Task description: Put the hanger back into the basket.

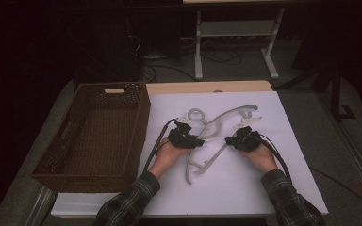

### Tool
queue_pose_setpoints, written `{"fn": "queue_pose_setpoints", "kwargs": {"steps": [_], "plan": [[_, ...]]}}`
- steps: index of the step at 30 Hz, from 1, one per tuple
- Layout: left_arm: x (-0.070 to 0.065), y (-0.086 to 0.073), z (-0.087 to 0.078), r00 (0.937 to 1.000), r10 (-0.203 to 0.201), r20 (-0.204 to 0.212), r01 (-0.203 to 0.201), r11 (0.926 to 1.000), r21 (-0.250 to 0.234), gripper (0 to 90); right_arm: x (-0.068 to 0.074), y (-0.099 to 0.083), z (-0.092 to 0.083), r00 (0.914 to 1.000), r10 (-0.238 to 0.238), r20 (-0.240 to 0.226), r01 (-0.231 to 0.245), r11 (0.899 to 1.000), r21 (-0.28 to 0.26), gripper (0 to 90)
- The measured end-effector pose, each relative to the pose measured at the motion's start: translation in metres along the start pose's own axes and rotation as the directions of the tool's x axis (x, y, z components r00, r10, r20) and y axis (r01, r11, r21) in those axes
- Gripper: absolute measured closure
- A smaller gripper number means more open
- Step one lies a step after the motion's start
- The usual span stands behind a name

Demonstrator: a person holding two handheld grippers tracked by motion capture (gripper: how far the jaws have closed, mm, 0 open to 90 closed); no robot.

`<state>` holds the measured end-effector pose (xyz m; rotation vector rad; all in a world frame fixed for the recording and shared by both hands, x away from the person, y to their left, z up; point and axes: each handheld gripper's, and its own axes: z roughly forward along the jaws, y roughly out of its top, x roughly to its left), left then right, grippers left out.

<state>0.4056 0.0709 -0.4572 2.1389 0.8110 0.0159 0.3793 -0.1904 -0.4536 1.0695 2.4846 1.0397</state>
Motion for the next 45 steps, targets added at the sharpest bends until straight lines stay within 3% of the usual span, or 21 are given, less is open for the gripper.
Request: {"fn": "queue_pose_setpoints", "kwargs": {"steps": [13, 22, 28, 37, 41, 43, 44, 45], "plan": [[0.002, 0.004, 0.002, 0.9965, -0.077, 0.031, 0.077, 0.9967, 0.025, 72.7, 0.001, -0.001, 0.000, 1.0000, -0.006, 0.005, 0.006, 1.000, -0.002, 90.0], [0.002, 0.006, 0.001, 0.9940, -0.110, -0.005, 0.110, 0.9938, 0.017, 75.4, 0.002, 0.000, 0.000, 0.9999, -0.011, -0.002, 0.011, 1.000, 0.000, 90.0], [0.007, 0.006, -0.005, 0.9903, -0.134, -0.038, 0.133, 0.9909, -0.024, 80.1, 0.004, 0.000, 0.002, 0.9996, -0.025, -0.010, 0.025, 1.000, 0.011, 90.0], [0.007, 0.007, -0.008, 0.9926, -0.114, -0.042, 0.114, 0.9934, -0.013, 82.4, 0.005, 0.004, -0.011, 0.9993, -0.016, -0.034, 0.015, 0.999, -0.045, 89.8], [0.006, 0.007, -0.010, 0.9931, -0.110, -0.042, 0.109, 0.9940, -0.013, 82.5, 0.004, 0.005, -0.023, 0.9989, 0.001, -0.046, -0.005, 0.997, -0.079, 78.3], [0.006, 0.007, -0.012, 0.9935, -0.106, -0.043, 0.106, 0.9943, -0.011, 82.6, 0.004, 0.005, -0.029, 0.9990, 0.009, -0.043, -0.013, 0.996, -0.093, 68.1], [0.005, 0.007, -0.013, 0.9933, -0.108, -0.042, 0.107, 0.9941, -0.013, 82.6, 0.004, 0.005, -0.034, 0.9988, 0.019, -0.045, -0.024, 0.995, -0.100, 54.3], [0.005, 0.008, -0.013, 0.9933, -0.108, -0.042, 0.108, 0.9941, -0.013, 82.6, 0.004, 0.005, -0.034, 0.9988, 0.019, -0.045, -0.024, 0.995, -0.100, 54.3]]}}
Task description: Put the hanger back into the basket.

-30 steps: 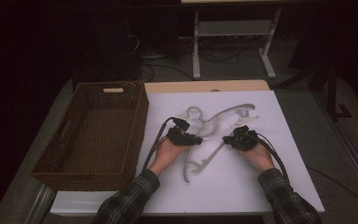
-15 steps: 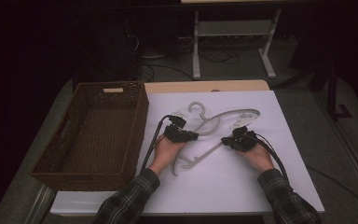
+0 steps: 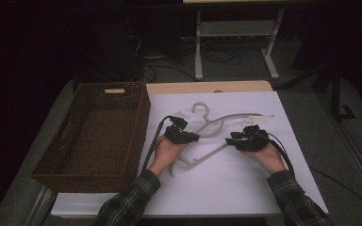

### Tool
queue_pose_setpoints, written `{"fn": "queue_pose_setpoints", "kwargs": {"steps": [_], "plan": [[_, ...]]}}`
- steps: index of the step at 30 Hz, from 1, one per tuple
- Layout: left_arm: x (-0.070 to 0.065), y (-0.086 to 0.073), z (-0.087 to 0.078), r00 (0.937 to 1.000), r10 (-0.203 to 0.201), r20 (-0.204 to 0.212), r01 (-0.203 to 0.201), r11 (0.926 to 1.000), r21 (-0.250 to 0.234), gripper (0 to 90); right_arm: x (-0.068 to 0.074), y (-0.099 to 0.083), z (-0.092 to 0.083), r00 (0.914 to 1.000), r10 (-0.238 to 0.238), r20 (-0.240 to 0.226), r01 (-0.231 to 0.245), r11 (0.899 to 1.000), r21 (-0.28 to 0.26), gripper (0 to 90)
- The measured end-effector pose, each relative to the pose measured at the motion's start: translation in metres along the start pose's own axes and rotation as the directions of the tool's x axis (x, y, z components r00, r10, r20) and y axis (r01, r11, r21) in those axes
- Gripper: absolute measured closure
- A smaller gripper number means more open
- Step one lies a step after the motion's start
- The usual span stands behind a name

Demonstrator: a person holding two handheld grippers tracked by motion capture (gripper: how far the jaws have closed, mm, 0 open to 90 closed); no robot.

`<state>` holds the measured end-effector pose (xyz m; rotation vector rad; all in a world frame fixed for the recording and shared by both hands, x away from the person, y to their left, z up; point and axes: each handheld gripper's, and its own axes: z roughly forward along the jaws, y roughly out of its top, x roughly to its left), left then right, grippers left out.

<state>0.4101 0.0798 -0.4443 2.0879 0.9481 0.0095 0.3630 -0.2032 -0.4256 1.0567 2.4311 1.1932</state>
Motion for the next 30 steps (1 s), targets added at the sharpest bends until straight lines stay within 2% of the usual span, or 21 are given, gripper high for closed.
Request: {"fn": "queue_pose_setpoints", "kwargs": {"steps": [1, 2, 3, 5, 10, 13, 20, 27, 30], "plan": [[0.000, 0.000, -0.001, 1.0000, 0.002, 0.000, -0.002, 1.0000, -0.001, 82.6, 0.000, 0.000, -0.002, 1.0000, 0.006, 0.000, -0.006, 1.000, 0.001, 48.9], [-0.001, 0.001, -0.003, 1.0000, 0.002, 0.002, -0.002, 1.0000, -0.006, 82.6, 0.001, -0.001, -0.008, 0.9996, 0.029, -0.006, -0.029, 1.000, 0.006, 36.3], [-0.002, 0.001, -0.004, 1.0000, 0.001, 0.004, -0.001, 1.0000, -0.009, 82.6, 0.001, -0.001, -0.008, 0.9996, 0.029, -0.006, -0.029, 1.000, 0.006, 36.3], [-0.003, 0.002, -0.007, 0.9999, 0.001, 0.013, -0.001, 0.9997, -0.023, 82.6, 0.002, -0.003, -0.013, 0.9990, 0.043, -0.007, -0.043, 0.999, -0.002, 29.6], [-0.007, 0.005, -0.016, 1.0000, 0.000, 0.009, 0.000, 0.9991, -0.042, 82.6, 0.011, -0.007, -0.023, 0.9986, 0.012, 0.052, -0.012, 1.000, -0.003, 17.8], [-0.008, 0.007, -0.019, 1.0000, 0.008, -0.001, -0.008, 0.9993, -0.037, 82.6, 0.018, -0.010, -0.027, 0.9983, 0.001, 0.058, 0.000, 1.000, -0.012, 14.2], [-0.018, 0.012, -0.029, 0.9998, 0.012, -0.017, -0.013, 0.9995, -0.028, 82.6, 0.030, -0.020, -0.039, 0.9982, -0.005, 0.060, 0.008, 0.999, -0.048, 12.5], [-0.027, 0.029, -0.049, 0.9987, 0.020, -0.047, -0.020, 0.9998, -0.006, 82.6, 0.039, -0.036, -0.052, 0.9976, 0.035, 0.061, -0.029, 0.995, -0.096, 7.9], [-0.030, 0.036, -0.058, 0.9980, 0.023, -0.059, -0.023, 0.9997, -0.001, 82.6, 0.040, -0.039, -0.056, 0.9973, 0.030, 0.067, -0.023, 0.994, -0.103, 7.3]]}}
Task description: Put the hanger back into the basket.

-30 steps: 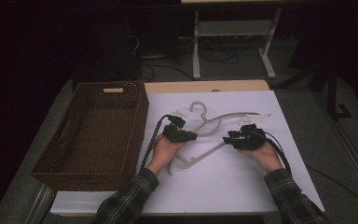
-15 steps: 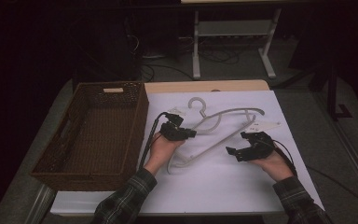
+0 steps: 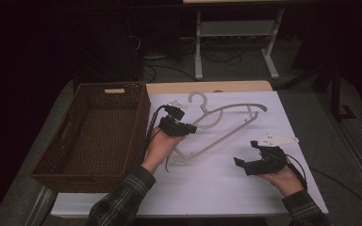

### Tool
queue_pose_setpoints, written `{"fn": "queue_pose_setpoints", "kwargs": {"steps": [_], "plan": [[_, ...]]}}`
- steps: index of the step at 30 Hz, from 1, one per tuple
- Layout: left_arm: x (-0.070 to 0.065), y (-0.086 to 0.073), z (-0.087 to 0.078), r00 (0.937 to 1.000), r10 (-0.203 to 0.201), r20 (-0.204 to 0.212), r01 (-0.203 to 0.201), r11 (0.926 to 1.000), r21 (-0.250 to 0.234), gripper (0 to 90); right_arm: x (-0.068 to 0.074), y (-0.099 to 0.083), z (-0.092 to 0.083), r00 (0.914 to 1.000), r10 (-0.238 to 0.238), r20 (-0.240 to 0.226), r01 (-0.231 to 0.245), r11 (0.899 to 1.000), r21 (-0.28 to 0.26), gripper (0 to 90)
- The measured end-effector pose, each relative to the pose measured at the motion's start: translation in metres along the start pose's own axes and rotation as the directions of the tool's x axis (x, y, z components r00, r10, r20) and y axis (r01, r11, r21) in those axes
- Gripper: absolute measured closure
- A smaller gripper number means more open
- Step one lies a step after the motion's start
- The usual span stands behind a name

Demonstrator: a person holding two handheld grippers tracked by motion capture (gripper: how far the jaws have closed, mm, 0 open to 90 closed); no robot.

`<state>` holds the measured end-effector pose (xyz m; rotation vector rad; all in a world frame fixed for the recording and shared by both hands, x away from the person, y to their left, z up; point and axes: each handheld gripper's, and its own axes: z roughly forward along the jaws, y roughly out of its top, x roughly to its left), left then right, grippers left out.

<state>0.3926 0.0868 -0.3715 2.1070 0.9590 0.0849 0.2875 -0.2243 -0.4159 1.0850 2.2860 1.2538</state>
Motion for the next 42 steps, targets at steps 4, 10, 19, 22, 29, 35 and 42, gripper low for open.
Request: {"fn": "queue_pose_setpoints", "kwargs": {"steps": [4, 10, 19, 22, 29, 35, 42], "plan": [[-0.002, 0.013, -0.019, 0.9997, 0.016, -0.019, -0.016, 0.9999, 0.006, 82.6, 0.001, -0.006, -0.006, 1.0000, 0.001, 0.001, -0.001, 1.000, -0.007, 4.9], [-0.001, 0.026, -0.043, 0.9996, 0.021, -0.018, -0.020, 0.9998, 0.009, 82.6, 0.004, -0.013, -0.011, 1.0000, -0.001, 0.003, 0.001, 1.000, -0.011, 3.5], [0.008, 0.030, -0.081, 0.9989, 0.021, -0.042, -0.021, 0.9998, 0.006, 82.5, 0.006, -0.017, -0.014, 1.0000, -0.003, 0.001, 0.003, 1.000, -0.016, 3.4], [0.012, 0.031, -0.093, 0.9980, 0.023, -0.059, -0.023, 0.9997, -0.007, 82.5, 0.005, -0.017, -0.014, 1.0000, -0.005, 0.003, 0.005, 1.000, -0.019, 3.4], [0.031, 0.022, -0.119, 0.9974, 0.013, -0.071, -0.016, 0.9992, -0.036, 82.5, 0.005, -0.018, -0.013, 1.0000, -0.005, 0.006, 0.005, 1.000, -0.014, 3.4], [0.046, 0.012, -0.141, 0.9948, 0.014, -0.101, -0.019, 0.9988, -0.045, 82.6, 0.001, -0.018, -0.014, 0.9999, 0.000, 0.015, 0.000, 1.000, -0.021, 3.5], [0.065, -0.002, -0.169, 0.9892, 0.006, -0.146, -0.015, 0.9979, -0.062, 82.6, 0.000, -0.018, -0.014, 0.9998, -0.002, 0.020, 0.002, 1.000, -0.017, 3.5]]}}
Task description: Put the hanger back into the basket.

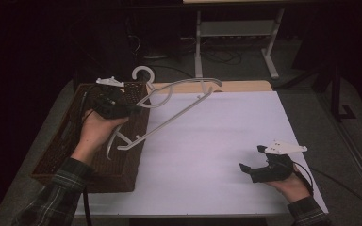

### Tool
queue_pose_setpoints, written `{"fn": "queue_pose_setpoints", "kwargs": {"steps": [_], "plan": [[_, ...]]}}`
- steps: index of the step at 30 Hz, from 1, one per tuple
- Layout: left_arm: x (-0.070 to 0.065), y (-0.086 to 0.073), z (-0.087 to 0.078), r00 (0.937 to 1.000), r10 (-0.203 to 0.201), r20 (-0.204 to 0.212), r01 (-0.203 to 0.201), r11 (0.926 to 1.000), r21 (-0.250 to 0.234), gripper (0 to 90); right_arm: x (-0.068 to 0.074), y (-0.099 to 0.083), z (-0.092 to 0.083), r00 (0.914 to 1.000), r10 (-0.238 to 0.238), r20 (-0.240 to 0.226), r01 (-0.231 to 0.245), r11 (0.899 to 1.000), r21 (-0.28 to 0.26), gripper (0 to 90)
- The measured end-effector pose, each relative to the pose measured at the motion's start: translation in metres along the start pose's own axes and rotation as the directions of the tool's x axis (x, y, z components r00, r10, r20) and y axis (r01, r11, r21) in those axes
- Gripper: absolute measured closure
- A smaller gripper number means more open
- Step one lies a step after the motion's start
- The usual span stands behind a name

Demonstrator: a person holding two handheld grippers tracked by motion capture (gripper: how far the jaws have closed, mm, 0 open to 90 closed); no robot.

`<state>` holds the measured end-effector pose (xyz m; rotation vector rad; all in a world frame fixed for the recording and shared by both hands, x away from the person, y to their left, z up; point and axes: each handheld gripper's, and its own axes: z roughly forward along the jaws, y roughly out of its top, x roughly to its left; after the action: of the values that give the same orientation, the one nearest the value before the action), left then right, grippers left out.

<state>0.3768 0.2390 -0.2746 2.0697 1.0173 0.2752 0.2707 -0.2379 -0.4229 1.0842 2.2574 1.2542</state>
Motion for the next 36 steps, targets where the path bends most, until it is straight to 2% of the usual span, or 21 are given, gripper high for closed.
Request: {"fn": "queue_pose_setpoints", "kwargs": {"steps": [5, 10, 18, 28, 36], "plan": [[0.016, -0.009, -0.018, 0.9992, -0.019, -0.036, 0.018, 0.9998, -0.013, 82.6, -0.001, 0.000, 0.000, 1.0000, 0.002, 0.005, -0.002, 1.000, 0.001, 3.5], [0.031, -0.018, -0.037, 0.9973, -0.021, -0.070, 0.020, 0.9996, -0.019, 82.6, -0.003, -0.001, -0.001, 0.9999, 0.009, 0.012, -0.009, 1.000, 0.000, 3.6], [0.055, -0.032, -0.069, 0.9915, -0.042, -0.123, 0.037, 0.9982, -0.047, 82.6, -0.004, -0.001, 0.000, 0.9998, 0.008, 0.018, -0.008, 1.000, 0.001, 3.8], [0.087, -0.054, -0.094, 0.9779, -0.074, -0.196, 0.063, 0.9963, -0.058, 82.6, -0.005, -0.001, 0.000, 0.9997, 0.011, 0.023, -0.011, 1.000, 0.000, 3.8], [0.107, -0.072, -0.104, 0.9620, -0.084, -0.260, 0.082, 0.9964, -0.017, 82.6, -0.006, -0.001, -0.001, 0.9996, 0.017, 0.025, -0.017, 1.000, 0.000, 4.0]]}}
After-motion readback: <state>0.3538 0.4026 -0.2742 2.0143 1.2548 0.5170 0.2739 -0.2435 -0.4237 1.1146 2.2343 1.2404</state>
